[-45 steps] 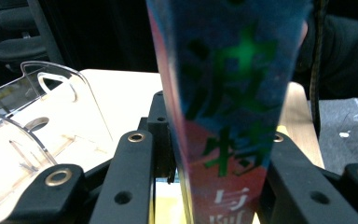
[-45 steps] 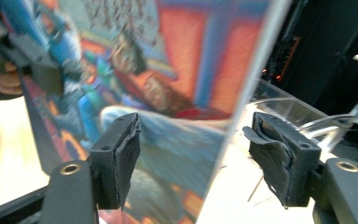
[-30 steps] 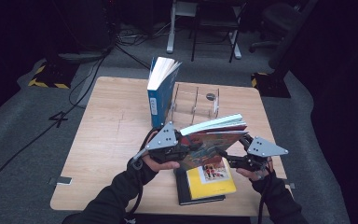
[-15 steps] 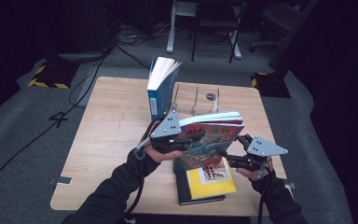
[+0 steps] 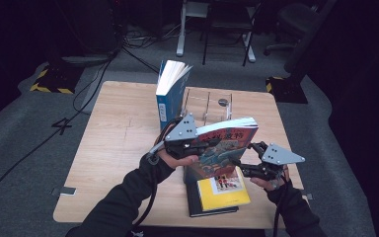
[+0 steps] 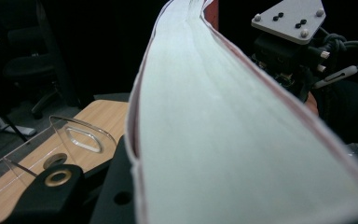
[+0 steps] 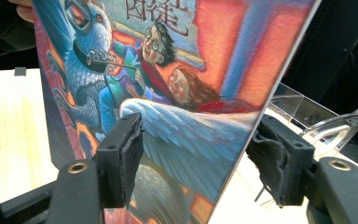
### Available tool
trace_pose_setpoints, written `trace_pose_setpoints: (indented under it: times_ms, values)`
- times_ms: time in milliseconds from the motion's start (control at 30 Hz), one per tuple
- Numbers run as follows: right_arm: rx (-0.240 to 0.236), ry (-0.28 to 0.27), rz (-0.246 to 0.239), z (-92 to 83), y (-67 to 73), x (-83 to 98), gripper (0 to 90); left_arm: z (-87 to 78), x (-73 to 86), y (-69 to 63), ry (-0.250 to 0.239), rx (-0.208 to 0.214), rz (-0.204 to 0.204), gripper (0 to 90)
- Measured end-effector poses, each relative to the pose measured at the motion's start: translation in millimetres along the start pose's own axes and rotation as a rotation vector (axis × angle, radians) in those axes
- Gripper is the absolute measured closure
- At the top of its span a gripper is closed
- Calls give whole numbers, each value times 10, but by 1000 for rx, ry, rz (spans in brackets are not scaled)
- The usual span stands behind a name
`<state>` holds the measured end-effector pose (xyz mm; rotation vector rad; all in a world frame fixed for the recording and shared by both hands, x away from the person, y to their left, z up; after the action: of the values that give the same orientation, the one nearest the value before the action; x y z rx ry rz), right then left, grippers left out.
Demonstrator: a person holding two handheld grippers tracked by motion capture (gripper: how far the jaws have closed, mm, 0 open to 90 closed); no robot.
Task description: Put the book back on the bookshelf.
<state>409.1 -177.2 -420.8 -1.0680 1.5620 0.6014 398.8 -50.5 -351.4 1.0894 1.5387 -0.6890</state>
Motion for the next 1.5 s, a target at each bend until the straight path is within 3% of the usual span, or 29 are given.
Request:
trace_pose_setpoints:
  times_ms: [200,467,600,867,1100,1233,1333,1500]
  values:
    - [-9,19,4,-28,3,24,347,4,-12,-6,-11,9,-11,722]
    - [-4,67,16,-121,-33,161,326,-4,-58,41,-10,-38,6,734]
    - [1,101,26,-178,-64,267,325,-63,-97,155,-8,-100,16,736]
    - [19,146,56,-264,-137,427,321,-277,-131,517,-21,-250,-14,736]
    - [33,178,53,-290,-145,525,324,-372,-126,808,-1,-382,-35,737]
    - [37,177,53,-296,-151,543,326,-373,-115,932,6,-428,-50,737]
    - [36,185,55,-294,-153,573,326,-302,-80,1040,30,-482,-61,736]
    - [32,196,53,-270,-146,609,327,-186,-46,1130,55,-525,-75,736]
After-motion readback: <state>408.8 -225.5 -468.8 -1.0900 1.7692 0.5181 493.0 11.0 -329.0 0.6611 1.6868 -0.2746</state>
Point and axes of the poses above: each handheld gripper's, and its own axes: z roughly forward along the jaws, x roughly out of its underside, y roughly to its left, the point moved 10 cm from there along z, roughly forward along the jaws, and after that the axes turned 6 degrees about -x, right-handed, at the moved point
